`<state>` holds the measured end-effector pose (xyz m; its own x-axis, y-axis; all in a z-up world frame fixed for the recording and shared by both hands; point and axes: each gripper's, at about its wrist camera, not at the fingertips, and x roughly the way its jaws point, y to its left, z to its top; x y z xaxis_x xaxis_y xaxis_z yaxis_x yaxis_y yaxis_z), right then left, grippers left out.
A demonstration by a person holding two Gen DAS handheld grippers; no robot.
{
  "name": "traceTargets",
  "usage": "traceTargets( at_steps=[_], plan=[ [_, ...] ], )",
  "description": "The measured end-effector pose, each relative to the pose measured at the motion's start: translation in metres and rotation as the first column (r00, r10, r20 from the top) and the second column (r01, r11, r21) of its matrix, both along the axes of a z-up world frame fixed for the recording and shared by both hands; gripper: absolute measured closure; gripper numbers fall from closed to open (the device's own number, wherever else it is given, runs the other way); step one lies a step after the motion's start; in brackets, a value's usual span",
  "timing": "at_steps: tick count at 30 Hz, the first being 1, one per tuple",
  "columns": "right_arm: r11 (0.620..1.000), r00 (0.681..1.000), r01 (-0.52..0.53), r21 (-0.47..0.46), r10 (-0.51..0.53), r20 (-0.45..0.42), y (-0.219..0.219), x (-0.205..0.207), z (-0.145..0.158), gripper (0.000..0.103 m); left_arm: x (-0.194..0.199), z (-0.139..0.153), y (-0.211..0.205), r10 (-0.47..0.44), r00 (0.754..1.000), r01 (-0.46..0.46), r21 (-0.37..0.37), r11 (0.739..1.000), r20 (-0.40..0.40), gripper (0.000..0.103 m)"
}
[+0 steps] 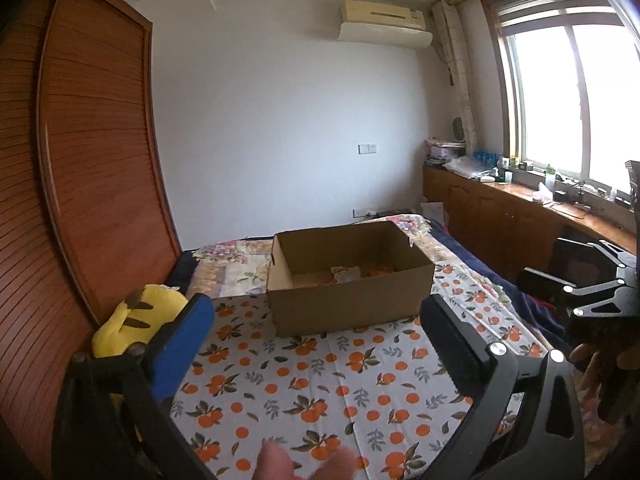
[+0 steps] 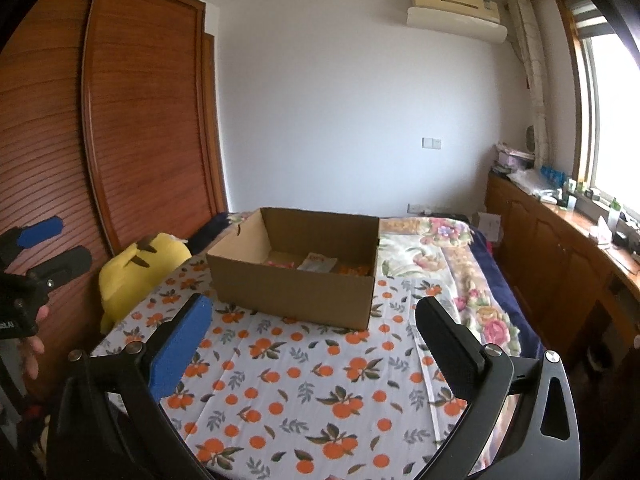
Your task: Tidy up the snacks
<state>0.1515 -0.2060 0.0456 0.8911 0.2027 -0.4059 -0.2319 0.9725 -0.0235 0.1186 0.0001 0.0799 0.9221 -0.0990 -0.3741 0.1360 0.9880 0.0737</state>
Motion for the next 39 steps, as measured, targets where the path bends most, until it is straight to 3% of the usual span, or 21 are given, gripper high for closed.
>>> traceTargets(
  at_steps=[7,13,19,28,39],
  plan=[
    [0.999,0.999,0.037,0.033,-0.037,0.019,-0.011,-0.027,-0.005,0.000,-0.028,-0.015,-0.005,0.058,0.998,-0.058,0.037,0.998,0.015,0.000],
    [0.997,0.997,0.066,0.038,-0.067,0.026,-0.012,-0.049,-0.009,0.000,-0.052,-0.033,-0.006,0.051,0.999,-0.051,-0.015,0.999,-0.017,0.000],
    [0.996,0.996,0.088,0.025,-0.088,0.029,-0.007,-0.067,-0.019,0.000,-0.072,-0.044,-0.011,0.080,0.997,-0.080,0.008,0.997,-0.019,0.000],
    [0.994,0.994,0.101,0.032,-0.102,0.031,-0.003,-0.085,-0.034,0.000,-0.081,-0.050,-0.006,0.084,0.996,-0.084,0.009,0.996,-0.023,0.000],
    [0.991,0.991,0.133,0.017,-0.133,0.020,-0.005,-0.077,-0.062,0.000,-0.073,-0.071,-0.001,0.095,0.995,-0.095,-0.006,0.995,-0.042,0.000]
  ],
)
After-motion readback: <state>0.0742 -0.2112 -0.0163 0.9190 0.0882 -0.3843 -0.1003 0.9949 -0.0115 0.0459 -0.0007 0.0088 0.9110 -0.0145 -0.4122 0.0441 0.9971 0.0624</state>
